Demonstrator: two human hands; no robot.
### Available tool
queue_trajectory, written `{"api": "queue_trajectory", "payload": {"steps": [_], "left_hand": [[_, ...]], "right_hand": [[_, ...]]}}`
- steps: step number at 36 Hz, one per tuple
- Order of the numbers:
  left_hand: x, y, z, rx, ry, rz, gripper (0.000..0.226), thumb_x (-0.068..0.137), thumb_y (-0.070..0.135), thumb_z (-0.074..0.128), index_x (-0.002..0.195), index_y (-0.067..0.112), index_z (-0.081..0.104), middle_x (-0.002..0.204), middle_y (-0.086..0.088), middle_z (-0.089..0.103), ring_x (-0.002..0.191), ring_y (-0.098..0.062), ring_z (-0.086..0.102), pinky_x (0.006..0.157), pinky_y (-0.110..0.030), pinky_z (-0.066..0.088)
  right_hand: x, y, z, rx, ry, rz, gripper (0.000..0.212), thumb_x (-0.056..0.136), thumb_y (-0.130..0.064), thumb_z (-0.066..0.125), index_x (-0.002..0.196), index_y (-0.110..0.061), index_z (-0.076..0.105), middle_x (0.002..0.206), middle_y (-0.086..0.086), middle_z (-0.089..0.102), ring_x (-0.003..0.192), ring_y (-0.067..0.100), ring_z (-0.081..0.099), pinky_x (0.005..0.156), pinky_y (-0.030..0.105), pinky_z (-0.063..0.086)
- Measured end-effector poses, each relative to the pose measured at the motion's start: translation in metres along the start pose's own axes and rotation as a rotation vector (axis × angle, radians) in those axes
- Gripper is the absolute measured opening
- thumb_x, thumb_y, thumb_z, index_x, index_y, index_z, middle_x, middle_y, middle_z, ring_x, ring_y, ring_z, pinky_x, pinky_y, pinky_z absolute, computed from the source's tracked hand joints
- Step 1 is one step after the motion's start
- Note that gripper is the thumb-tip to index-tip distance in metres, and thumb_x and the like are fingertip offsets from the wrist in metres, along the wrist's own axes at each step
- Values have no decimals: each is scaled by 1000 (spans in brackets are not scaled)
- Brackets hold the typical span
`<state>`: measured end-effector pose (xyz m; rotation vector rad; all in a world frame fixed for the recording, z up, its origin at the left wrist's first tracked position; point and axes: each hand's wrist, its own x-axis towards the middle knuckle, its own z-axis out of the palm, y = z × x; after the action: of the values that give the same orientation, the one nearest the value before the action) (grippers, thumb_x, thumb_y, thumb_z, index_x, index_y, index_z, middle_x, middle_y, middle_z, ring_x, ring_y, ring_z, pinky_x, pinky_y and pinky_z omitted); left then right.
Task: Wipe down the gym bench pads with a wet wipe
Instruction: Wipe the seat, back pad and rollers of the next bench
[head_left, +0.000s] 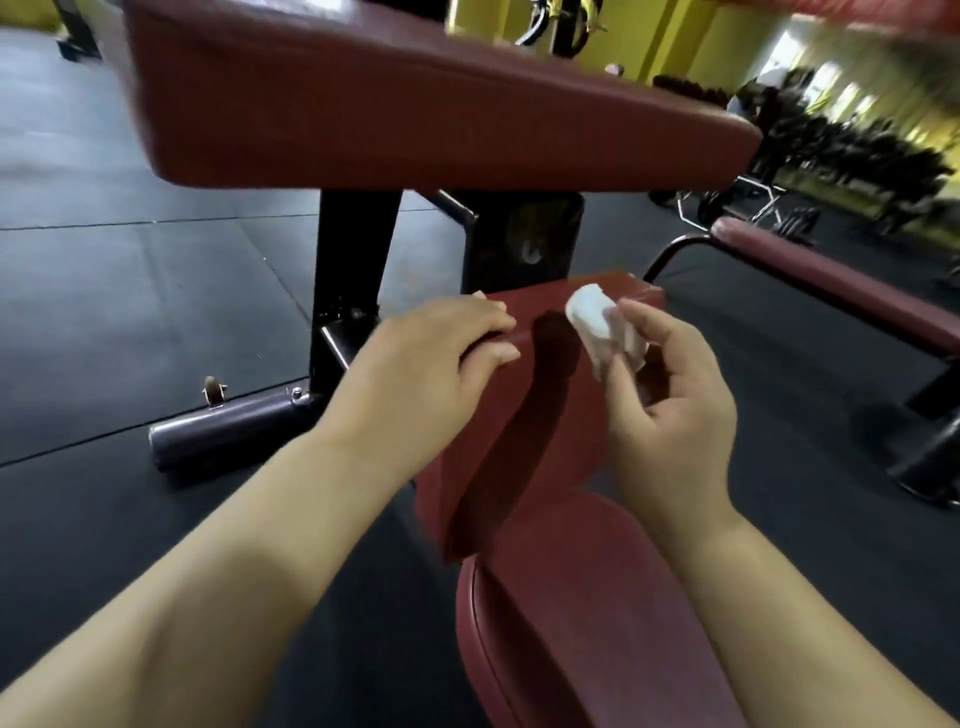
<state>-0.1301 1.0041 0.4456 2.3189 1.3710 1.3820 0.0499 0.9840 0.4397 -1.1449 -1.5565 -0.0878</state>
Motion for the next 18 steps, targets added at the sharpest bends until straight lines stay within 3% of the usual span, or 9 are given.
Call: {"api": "queue_trajectory", "payload": {"steps": [3, 6, 10, 13, 16, 18], "left_hand": [[0, 0, -4, -32, -55, -63, 31, 89, 32, 61, 115, 16, 65, 124, 7, 61, 125, -1, 43, 100, -9, 27], [-7, -7, -10, -17, -76, -60, 36, 90, 37, 57, 121, 17, 62, 130, 8, 56, 130, -1, 36, 101, -10, 24], [-27, -20, -21, 62, -106, -22, 42, 91, 36, 52, 126, 13, 58, 135, 2, 53, 126, -3, 36, 103, -4, 13], [-37, -30, -33, 109, -165, -44, 40, 91, 33, 54, 123, 10, 60, 127, -2, 57, 120, -9, 44, 101, -5, 14], [-44, -40, -38, 164, -228, -68, 38, 93, 33, 56, 126, 14, 57, 129, 2, 55, 120, -15, 50, 97, -10, 25], [-49, -44, -38, 167, -256, -77, 40, 93, 35, 54, 129, 17, 55, 130, 5, 53, 121, -14, 50, 98, -17, 32]], "right_hand": [[18, -8, 15, -88, -87, -90, 28, 88, -10, 63, 116, -6, 64, 105, -11, 56, 97, -12, 47, 86, 4, 37], [24, -6, 32, -52, -195, -48, 21, 89, -16, 62, 106, -7, 70, 106, -5, 54, 98, -15, 46, 85, 1, 35], [24, -9, 42, -96, -206, -27, 20, 91, -13, 58, 106, -9, 70, 113, -3, 62, 107, 11, 52, 93, 9, 38], [26, -14, 43, -151, -237, 1, 22, 93, -12, 58, 112, -13, 68, 104, -11, 64, 102, 10, 48, 94, 4, 34], [31, -18, 45, -171, -258, 33, 20, 94, -19, 57, 111, -19, 68, 107, -11, 64, 108, 6, 53, 101, 32, 42], [32, -20, 46, -145, -272, 19, 20, 94, -19, 55, 107, -14, 69, 113, -4, 68, 107, 8, 61, 97, 32, 45]]}}
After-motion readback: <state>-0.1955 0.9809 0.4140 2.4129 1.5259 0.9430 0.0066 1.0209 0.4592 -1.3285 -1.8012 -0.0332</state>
